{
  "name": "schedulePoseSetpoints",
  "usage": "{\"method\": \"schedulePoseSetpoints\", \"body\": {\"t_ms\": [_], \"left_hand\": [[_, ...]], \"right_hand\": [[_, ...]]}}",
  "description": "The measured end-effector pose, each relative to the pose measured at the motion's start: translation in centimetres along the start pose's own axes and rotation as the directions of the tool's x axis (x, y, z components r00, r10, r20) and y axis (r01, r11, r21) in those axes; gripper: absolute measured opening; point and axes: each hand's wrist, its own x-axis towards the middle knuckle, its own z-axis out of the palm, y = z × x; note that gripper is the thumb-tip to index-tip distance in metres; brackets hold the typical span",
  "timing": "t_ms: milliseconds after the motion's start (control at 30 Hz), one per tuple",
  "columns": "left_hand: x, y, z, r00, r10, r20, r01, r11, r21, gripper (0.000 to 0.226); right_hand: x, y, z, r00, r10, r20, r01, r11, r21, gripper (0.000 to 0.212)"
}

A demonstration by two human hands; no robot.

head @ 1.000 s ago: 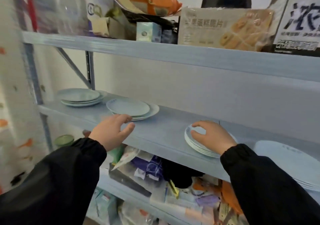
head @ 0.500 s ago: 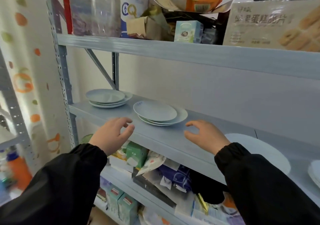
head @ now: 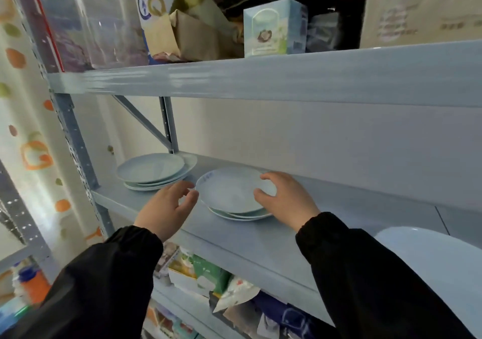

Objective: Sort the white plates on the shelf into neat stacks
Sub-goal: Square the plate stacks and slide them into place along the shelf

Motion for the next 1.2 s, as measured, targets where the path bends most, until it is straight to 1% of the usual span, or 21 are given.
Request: {"method": "schedulePoseSetpoints", "body": {"t_ms": [133, 200, 267, 300, 433, 500, 567, 633, 667, 733, 767, 800, 833, 867, 933, 1000, 1033, 1133, 1200], "left_hand": [[2.3, -1.1, 2.7, 1.0, 0.009, 0.0, -0.009, 0.999, -0.05, 0.049], [3.1, -1.8, 3.6, 1.0, -0.003, -0.002, 0.003, 0.995, -0.103, 0.059], [4.1, -2.9, 4.4, 1.0, -0.024, 0.007, 0.024, 0.988, -0.155, 0.064], [4.8, -3.3, 4.7, 1.0, -0.026, 0.013, 0.027, 0.985, -0.172, 0.062], [7.6, -4.8, 5.4, 0.999, -0.012, 0.045, 0.022, 0.973, -0.228, 0.045], [9.1, -5.3, 5.9, 0.998, 0.003, 0.071, 0.018, 0.955, -0.295, 0.049], [10.6, -5.6, 6.5, 0.994, 0.021, 0.107, 0.021, 0.926, -0.377, 0.056], [12.1, -6.2, 7.3, 0.984, 0.052, 0.169, 0.032, 0.888, -0.459, 0.051], [12.7, -6.6, 7.7, 0.977, 0.068, 0.204, 0.045, 0.864, -0.502, 0.052], [13.4, -7.4, 8.6, 0.966, 0.088, 0.244, 0.077, 0.802, -0.592, 0.064], [13.4, -8.0, 9.1, 0.963, 0.086, 0.254, 0.099, 0.767, -0.634, 0.066], [13.4, -8.4, 9.4, 0.962, 0.071, 0.265, 0.13, 0.735, -0.666, 0.061], [13.3, -8.8, 9.8, 0.959, 0.067, 0.275, 0.15, 0.704, -0.694, 0.053], [13.3, -9.0, 9.9, 0.956, 0.067, 0.287, 0.161, 0.694, -0.702, 0.046], [13.6, -9.4, 10.2, 0.95, 0.098, 0.297, 0.143, 0.71, -0.69, 0.044], [13.6, -9.6, 10.2, 0.947, 0.098, 0.305, 0.152, 0.701, -0.697, 0.047], [13.8, -9.6, 10.1, 0.947, 0.087, 0.308, 0.169, 0.681, -0.712, 0.051], [13.9, -9.7, 10.0, 0.948, 0.023, 0.318, 0.231, 0.636, -0.736, 0.064], [13.9, -9.8, 10.0, 0.95, -0.022, 0.311, 0.264, 0.589, -0.764, 0.065]], "right_hand": [[2.1, 0.1, 1.4, 0.999, -0.033, -0.021, 0.033, 0.999, 0.007, 0.054], [2.7, 0.5, 1.8, 0.999, -0.024, -0.043, 0.025, 1.0, 0.006, 0.057], [3.0, 1.1, 2.1, 0.997, 0.004, -0.073, -0.003, 1.0, 0.004, 0.061], [3.0, 1.3, 2.1, 0.996, 0.021, -0.085, -0.02, 1.0, 0.003, 0.061], [3.2, 2.4, 2.1, 0.984, 0.091, -0.151, -0.092, 0.996, 0.002, 0.048], [3.0, 2.4, 2.1, 0.967, 0.157, -0.2, -0.155, 0.988, 0.028, 0.048], [2.6, 2.3, 2.7, 0.946, 0.224, -0.236, -0.215, 0.974, 0.066, 0.045], [2.1, 2.4, 3.4, 0.921, 0.281, -0.268, -0.264, 0.959, 0.1, 0.038], [1.8, 2.5, 3.8, 0.909, 0.306, -0.283, -0.288, 0.952, 0.102, 0.034], [1.4, 2.8, 4.2, 0.88, 0.358, -0.312, -0.345, 0.934, 0.098, 0.022], [1.1, 2.9, 4.2, 0.868, 0.387, -0.313, -0.374, 0.922, 0.103, 0.013], [1.0, 3.1, 4.2, 0.859, 0.406, -0.312, -0.393, 0.913, 0.105, 0.01], [0.9, 3.3, 4.2, 0.854, 0.415, -0.314, -0.396, 0.91, 0.125, 0.018], [0.9, 3.5, 4.1, 0.843, 0.438, -0.312, -0.413, 0.899, 0.148, 0.03], [0.7, 3.6, 4.2, 0.812, 0.494, -0.31, -0.454, 0.869, 0.196, 0.048], [0.6, 3.7, 4.3, 0.802, 0.513, -0.306, -0.464, 0.858, 0.222, 0.051], [0.5, 3.7, 4.3, 0.797, 0.519, -0.309, -0.47, 0.854, 0.223, 0.051], [0.1, 3.5, 4.0, 0.786, 0.529, -0.32, -0.477, 0.848, 0.232, 0.05], [-0.3, 3.6, 4.0, 0.772, 0.536, -0.342, -0.487, 0.844, 0.225, 0.051]]}}
